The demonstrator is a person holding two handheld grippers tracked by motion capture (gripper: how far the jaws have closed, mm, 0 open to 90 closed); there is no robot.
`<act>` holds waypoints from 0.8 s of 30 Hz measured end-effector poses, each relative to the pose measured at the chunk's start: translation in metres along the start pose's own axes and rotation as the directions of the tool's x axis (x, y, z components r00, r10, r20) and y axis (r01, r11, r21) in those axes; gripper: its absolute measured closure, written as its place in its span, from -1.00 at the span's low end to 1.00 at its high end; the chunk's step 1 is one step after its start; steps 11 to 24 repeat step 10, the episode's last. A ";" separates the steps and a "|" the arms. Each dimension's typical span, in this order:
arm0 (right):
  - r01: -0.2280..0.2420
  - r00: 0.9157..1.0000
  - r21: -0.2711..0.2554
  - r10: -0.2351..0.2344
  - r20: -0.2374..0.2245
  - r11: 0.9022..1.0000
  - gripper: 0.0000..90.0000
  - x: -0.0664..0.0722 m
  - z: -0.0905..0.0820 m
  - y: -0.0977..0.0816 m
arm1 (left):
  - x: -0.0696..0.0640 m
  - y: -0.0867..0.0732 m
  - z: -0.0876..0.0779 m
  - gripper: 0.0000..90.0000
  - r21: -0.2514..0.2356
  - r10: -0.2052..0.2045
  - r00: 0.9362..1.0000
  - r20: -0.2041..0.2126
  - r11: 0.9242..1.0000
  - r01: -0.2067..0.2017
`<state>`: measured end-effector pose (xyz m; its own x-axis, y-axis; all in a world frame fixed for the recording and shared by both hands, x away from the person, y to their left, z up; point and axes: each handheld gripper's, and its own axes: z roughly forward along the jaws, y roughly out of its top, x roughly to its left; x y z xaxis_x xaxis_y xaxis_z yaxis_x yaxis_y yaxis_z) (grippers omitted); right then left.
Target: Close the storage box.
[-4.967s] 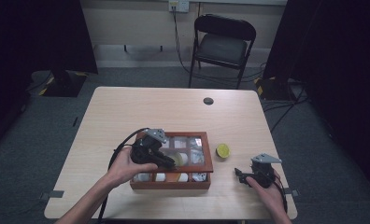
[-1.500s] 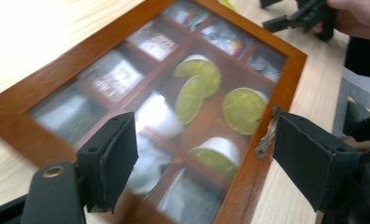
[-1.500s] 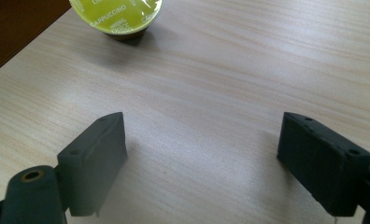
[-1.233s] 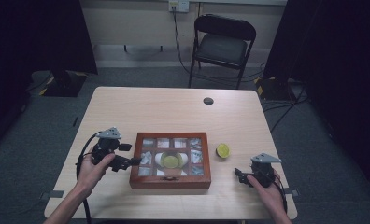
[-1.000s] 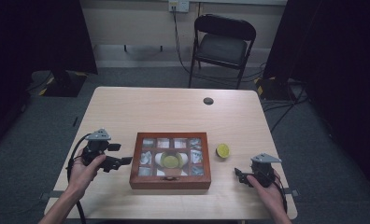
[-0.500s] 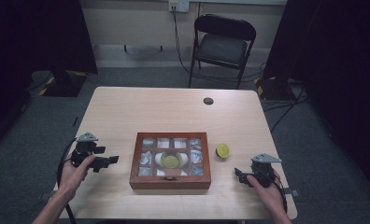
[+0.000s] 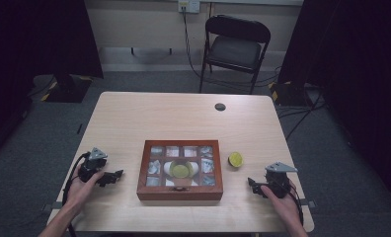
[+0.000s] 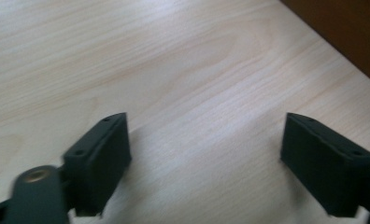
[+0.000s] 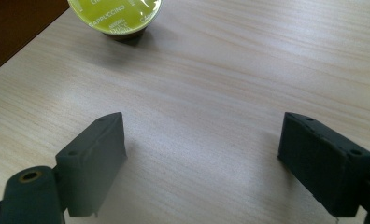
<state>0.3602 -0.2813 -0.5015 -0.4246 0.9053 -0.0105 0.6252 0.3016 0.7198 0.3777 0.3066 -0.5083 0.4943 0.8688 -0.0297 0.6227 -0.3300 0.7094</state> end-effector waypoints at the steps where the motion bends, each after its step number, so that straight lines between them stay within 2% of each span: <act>1: 0.000 1.000 0.000 0.000 0.000 1.000 -0.68 0.000 0.000 0.000 | -0.001 -0.002 0.001 -0.73 -0.023 -0.004 1.000 0.000 1.000 0.004; 6: -0.001 1.000 0.001 0.001 0.001 1.000 -0.69 0.000 0.000 0.000 | -0.001 -0.003 0.000 -0.75 -0.019 0.000 1.000 0.001 1.000 0.000; 8: -0.004 1.000 0.002 0.004 0.004 1.000 -0.70 0.000 0.000 0.000 | -0.003 -0.003 0.001 -0.86 -0.010 -0.009 1.000 -0.010 1.000 0.009; 24: -0.006 1.000 0.002 0.006 0.009 1.000 -0.70 0.001 0.000 0.000 | -0.003 -0.004 0.000 -0.87 -0.007 -0.009 1.000 -0.011 1.000 0.009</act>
